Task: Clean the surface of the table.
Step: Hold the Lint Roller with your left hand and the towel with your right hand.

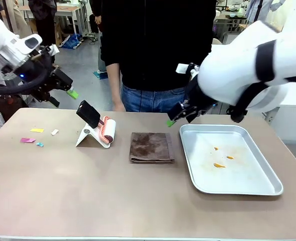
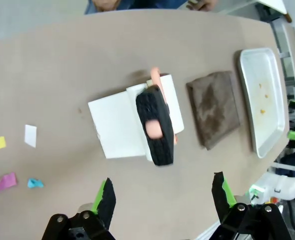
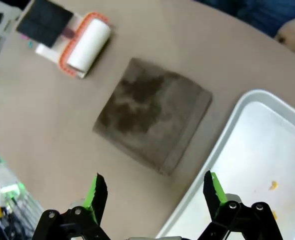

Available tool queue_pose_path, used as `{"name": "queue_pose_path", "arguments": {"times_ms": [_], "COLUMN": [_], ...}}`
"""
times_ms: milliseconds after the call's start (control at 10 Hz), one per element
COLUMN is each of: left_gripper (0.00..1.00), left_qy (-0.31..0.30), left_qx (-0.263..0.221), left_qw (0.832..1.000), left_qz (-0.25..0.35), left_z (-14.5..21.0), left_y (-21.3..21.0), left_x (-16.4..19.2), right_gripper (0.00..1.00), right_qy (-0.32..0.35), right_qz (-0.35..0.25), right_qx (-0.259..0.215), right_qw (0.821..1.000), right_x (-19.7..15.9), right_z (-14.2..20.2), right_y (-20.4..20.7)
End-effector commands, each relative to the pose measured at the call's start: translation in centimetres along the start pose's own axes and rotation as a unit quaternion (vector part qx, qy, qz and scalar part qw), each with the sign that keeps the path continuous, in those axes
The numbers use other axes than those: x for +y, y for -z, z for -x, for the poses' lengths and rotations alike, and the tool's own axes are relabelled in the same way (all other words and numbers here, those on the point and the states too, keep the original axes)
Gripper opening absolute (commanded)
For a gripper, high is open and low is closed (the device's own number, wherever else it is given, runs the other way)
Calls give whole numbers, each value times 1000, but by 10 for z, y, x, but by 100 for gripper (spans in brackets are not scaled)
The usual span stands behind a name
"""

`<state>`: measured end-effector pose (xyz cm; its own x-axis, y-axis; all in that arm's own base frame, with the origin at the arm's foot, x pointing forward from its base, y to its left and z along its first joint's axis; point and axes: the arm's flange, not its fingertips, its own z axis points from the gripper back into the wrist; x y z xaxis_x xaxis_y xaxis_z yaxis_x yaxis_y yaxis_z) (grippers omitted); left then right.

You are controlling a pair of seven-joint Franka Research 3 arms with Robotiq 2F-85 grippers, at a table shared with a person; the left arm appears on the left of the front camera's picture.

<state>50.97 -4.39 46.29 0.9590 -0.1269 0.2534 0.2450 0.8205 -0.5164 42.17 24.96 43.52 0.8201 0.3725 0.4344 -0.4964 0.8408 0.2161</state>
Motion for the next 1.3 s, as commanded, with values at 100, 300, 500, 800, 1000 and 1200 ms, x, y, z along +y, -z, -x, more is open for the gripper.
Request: {"name": "queue_pose_path", "arguments": {"times_ms": [100,300,500,800,1000,1200], "left_gripper": [100,100,100,100,100,100], "left_qy": [-46,-61,-66,-63,-63,-69], "left_qx": [-10,-29,-43,-7,16,5], "left_qw": [999,997,996,997,997,997], "left_qz": [5,21,30,50,45,42], "left_z": [-24,-24,-24,-29,-28,-23], "left_y": [22,38,57,74,80,83], "left_x": [12,21,22,16,15,14], "right_gripper": [100,100,100,100,100,100], "right_qy": [64,85,95,108,129,96], "right_qz": [59,96,112,110,103,99], "right_qx": [-18,9,30,16,11,20], "right_qw": [996,992,989,988,986,990], "right_x": [19,27,28,20,17,13], "right_z": [-14,-14,-10,-5,-4,1], "right_y": [35,64,82,79,82,76]}}
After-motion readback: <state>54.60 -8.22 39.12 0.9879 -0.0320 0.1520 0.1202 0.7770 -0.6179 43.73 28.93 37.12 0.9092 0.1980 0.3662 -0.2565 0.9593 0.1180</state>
